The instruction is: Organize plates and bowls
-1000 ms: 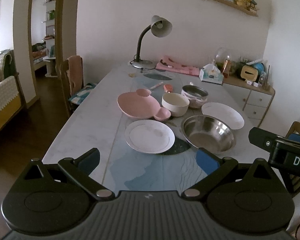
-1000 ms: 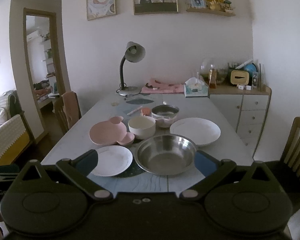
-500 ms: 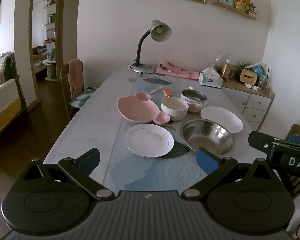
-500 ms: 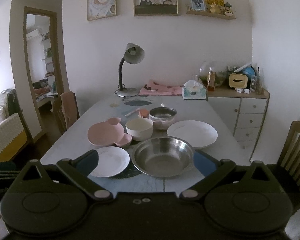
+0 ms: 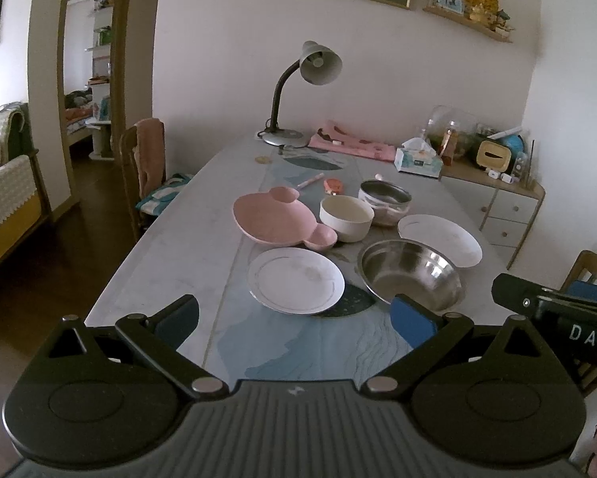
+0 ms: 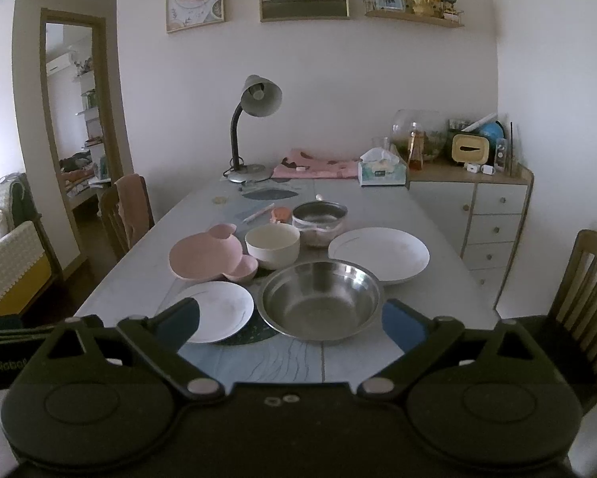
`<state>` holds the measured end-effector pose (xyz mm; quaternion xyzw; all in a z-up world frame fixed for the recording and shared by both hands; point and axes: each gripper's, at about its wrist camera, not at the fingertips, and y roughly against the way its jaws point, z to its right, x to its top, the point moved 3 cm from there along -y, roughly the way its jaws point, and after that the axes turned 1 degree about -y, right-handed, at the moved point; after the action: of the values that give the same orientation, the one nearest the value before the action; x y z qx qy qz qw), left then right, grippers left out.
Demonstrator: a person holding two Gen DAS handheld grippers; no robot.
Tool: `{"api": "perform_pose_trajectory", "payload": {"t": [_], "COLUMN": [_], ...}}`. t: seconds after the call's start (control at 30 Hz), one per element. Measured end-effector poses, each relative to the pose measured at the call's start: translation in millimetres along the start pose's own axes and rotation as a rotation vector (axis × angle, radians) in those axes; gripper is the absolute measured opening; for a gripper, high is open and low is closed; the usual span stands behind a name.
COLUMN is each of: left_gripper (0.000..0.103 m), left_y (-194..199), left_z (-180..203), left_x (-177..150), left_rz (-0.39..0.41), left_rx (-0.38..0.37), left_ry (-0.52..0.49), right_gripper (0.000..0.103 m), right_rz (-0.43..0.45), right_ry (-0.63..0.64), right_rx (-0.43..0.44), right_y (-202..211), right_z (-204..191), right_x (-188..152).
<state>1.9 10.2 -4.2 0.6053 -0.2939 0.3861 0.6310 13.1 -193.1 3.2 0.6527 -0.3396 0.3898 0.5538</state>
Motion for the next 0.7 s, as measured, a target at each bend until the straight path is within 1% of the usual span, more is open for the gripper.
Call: {"api": "perform_pose_trajectory", "payload": {"t": [0.37,0.7], "left_gripper": [0.103,0.103], "left_y": [-2,-13], "left_z": [0,2], "left_x": [0,0], "left_rz": [-0.006,-0.02], "left_rx": [0.0,0.0], "left_ry": [0.002,-0.003], "right_gripper": [0.098,0.098], "right_rz": [0.001,-0.009], "right_ry": [0.002,-0.003], "right_rx": [0.006,0.004], "right_y": [-1,-6], "right_z": [1,4], "right_x": [0,-1]}}
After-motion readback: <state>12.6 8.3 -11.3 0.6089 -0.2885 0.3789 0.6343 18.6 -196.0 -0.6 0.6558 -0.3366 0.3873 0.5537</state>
